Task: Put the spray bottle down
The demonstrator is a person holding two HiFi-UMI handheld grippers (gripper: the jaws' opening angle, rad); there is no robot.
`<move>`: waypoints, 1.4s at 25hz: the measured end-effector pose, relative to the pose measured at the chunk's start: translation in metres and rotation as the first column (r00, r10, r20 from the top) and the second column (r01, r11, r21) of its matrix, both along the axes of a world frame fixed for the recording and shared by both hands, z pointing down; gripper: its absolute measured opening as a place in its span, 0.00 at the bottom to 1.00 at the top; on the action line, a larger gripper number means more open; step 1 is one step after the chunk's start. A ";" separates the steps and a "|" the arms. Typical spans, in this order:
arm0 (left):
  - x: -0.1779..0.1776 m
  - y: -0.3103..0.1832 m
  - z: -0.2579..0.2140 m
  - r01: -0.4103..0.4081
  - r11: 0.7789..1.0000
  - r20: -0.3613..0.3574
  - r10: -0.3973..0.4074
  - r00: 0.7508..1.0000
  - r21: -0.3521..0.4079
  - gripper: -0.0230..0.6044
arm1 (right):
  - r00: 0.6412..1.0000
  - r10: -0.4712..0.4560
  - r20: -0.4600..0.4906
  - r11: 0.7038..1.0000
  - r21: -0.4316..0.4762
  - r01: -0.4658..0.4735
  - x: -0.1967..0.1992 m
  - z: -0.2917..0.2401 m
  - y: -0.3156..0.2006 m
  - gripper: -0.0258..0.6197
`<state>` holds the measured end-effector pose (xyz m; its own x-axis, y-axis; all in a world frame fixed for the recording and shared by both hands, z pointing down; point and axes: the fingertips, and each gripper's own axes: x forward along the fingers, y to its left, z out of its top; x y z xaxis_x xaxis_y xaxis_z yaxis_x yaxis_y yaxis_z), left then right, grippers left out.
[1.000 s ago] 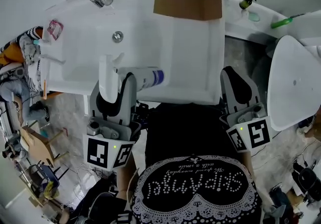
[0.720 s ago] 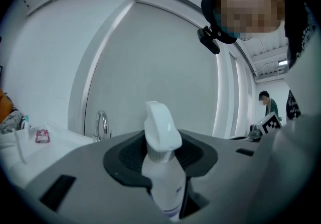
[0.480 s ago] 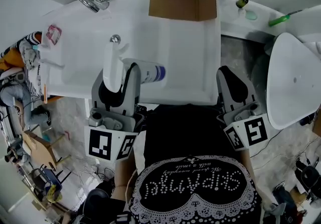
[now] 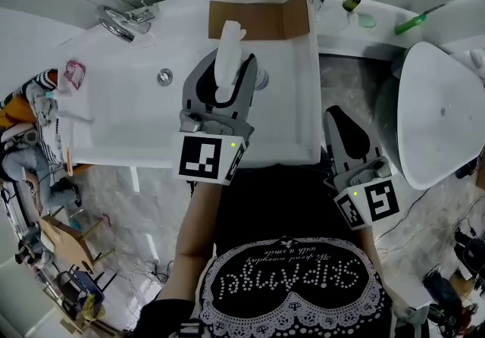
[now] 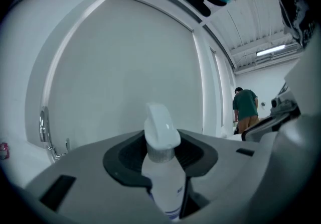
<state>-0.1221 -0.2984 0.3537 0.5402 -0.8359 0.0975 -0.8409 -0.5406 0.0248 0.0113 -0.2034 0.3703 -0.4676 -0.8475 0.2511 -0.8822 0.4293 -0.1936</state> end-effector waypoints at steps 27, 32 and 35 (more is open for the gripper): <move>0.056 -0.005 0.048 -0.060 0.989 0.218 0.030 0.976 0.134 0.35 | 1.000 0.004 0.011 1.000 -0.028 -0.004 0.008 0.010 -0.002 0.10; 0.059 0.003 0.031 -0.110 0.982 0.244 0.071 0.967 0.152 0.44 | 1.000 0.014 0.016 1.000 -0.027 -0.013 0.011 0.008 -0.002 0.10; 0.047 0.009 0.013 -0.121 0.978 0.267 0.072 0.961 0.172 0.44 | 1.000 0.008 0.020 1.000 -0.021 -0.007 0.008 0.007 -0.002 0.10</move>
<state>-0.0746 -0.2891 0.3667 0.5960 -0.7975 0.0933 -0.7489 -0.5940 -0.2938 0.0192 -0.2052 0.3770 -0.4664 -0.8458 0.2592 -0.8812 0.4185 -0.2200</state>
